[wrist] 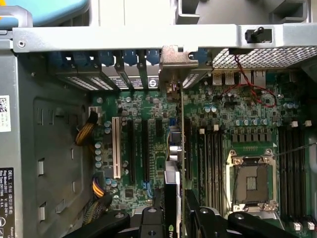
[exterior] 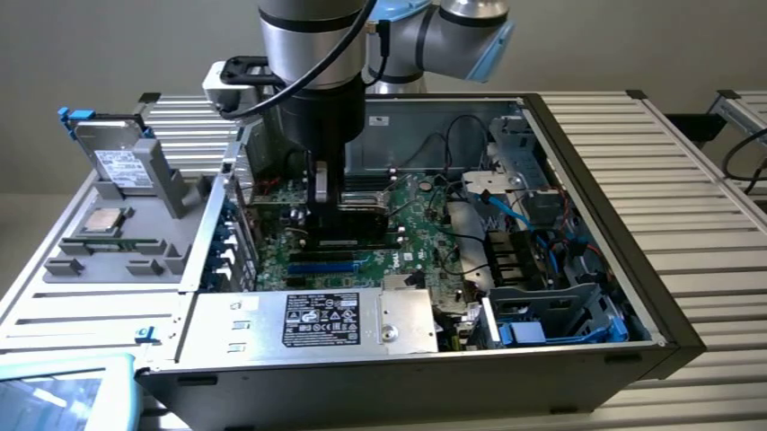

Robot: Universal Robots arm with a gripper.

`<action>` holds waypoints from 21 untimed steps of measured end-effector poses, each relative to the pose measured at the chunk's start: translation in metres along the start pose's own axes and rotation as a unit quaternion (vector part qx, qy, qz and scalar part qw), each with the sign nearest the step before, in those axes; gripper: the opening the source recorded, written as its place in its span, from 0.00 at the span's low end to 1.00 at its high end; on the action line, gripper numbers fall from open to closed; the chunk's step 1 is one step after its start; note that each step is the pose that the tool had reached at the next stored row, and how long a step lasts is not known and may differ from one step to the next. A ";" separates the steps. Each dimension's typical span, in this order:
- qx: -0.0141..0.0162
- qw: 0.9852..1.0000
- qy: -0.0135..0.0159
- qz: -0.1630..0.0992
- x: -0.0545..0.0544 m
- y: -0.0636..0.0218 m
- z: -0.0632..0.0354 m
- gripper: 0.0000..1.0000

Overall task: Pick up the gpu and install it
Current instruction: 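Insert the gpu into the slot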

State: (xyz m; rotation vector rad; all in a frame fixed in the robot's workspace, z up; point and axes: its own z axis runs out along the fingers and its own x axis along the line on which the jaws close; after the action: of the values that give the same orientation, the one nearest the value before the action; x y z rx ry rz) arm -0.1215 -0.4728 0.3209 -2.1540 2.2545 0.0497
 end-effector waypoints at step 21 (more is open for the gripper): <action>0.000 1.000 0.000 0.000 0.001 0.0011 0.0297 0.27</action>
State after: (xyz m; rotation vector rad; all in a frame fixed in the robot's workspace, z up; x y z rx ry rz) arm -0.1229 -0.4728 0.2912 -2.1539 2.2547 0.0499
